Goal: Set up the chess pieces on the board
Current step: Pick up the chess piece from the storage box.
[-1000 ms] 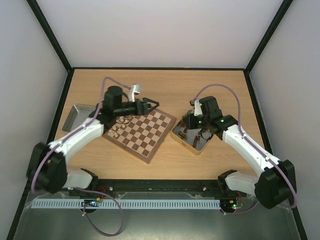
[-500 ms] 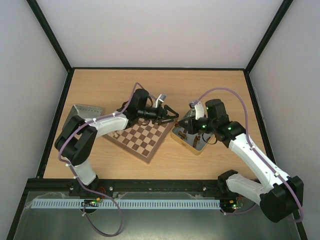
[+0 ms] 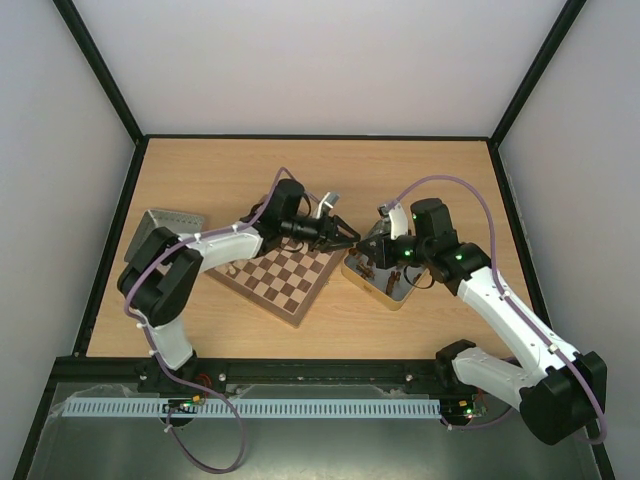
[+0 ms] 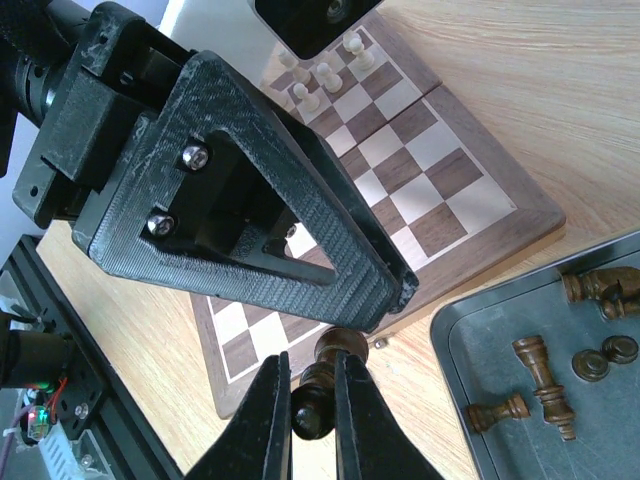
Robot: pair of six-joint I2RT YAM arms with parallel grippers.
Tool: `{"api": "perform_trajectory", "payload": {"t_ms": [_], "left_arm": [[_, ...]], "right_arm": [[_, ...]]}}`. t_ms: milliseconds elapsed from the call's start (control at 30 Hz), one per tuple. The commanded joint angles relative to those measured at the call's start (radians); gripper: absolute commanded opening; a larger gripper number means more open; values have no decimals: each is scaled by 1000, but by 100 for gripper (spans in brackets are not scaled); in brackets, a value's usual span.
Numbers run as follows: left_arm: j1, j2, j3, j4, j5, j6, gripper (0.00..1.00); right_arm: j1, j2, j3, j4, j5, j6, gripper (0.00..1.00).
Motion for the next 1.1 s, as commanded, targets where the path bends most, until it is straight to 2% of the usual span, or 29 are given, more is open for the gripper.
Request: {"api": "perform_trajectory", "payload": {"t_ms": [0,233,433,567,667,733,833,1067], "left_arm": [[-11,18,56,-62,1,62,43],[-11,43,69,-63,-35,49,47],[12,2,16,-92,-246,57,55],[16,-26,10,-181,-369,127,54],[18,-93,5,-254,-488,188,53],[23,-147,3,-315,-616,237,54],[35,-236,-20,-390,-765,276,54],[88,-483,-62,-522,-1028,348,58]], "right_arm": [[3,3,-5,37,-13,2,2],[3,13,-10,42,54,23,2],[3,30,-16,72,224,86,2],[3,40,-30,108,317,145,2],[3,63,-39,128,326,191,2],[3,92,-39,142,329,227,2],[3,146,-41,192,279,285,2],[59,302,18,256,285,331,2]]}}
